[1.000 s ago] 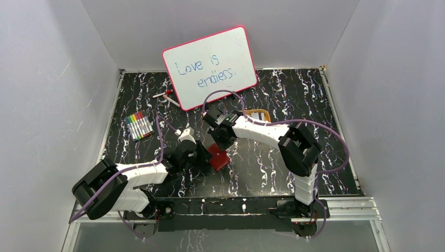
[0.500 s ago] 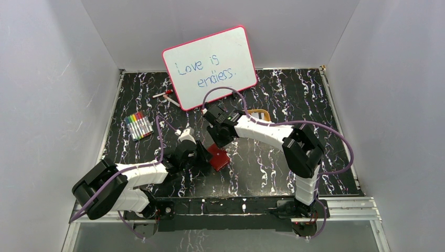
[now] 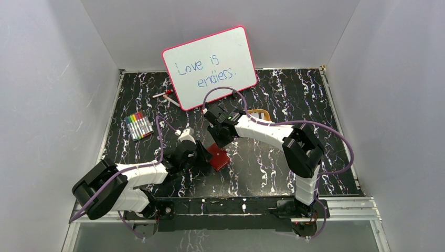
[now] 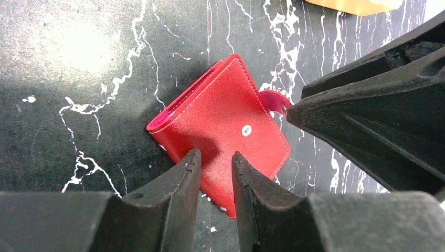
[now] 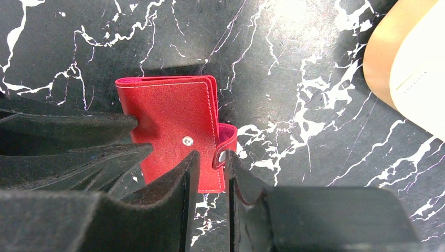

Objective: Put the credit cards into the card holder
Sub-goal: Close the card holder at the center of the board.

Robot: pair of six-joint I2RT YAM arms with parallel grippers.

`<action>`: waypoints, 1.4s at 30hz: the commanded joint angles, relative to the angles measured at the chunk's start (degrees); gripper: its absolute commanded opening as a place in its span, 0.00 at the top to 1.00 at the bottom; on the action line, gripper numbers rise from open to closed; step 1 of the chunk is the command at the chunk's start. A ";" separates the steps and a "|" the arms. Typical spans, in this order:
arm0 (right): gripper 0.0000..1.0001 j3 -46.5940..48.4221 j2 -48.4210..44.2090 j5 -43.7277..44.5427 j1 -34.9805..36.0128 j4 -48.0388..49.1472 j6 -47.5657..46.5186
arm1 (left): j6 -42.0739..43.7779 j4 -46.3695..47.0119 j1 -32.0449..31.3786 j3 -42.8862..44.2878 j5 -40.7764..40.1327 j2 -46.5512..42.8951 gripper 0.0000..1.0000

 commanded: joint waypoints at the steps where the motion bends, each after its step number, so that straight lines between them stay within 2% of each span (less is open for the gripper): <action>1: 0.67 0.87 -0.48 -0.47 -0.38 -1.17 0.02 | 0.51 -1.30 0.39 -1.06 -1.20 -1.23 0.73; 5: 0.67 0.81 -0.05 -0.87 -0.40 -1.73 -0.03 | 0.36 -1.20 0.36 -1.14 -1.11 -1.14 0.73; 15: 0.74 0.43 0.54 -1.81 -0.47 -1.72 -0.25 | 0.40 -1.17 0.35 -1.18 -1.20 -1.22 0.73; 25: 0.74 0.09 0.86 -1.94 -0.92 -1.57 -0.25 | 0.38 -1.17 0.34 -1.27 -1.20 -1.31 0.73; 33: 0.84 -0.29 1.00 -2.26 -1.37 -1.38 -0.50 | 0.35 -1.14 0.39 -1.27 -1.26 -1.33 0.73; 42: 0.76 -0.69 1.26 -2.37 -1.74 -1.46 -0.49 | 0.39 -0.93 0.36 -1.27 -1.22 -1.07 0.73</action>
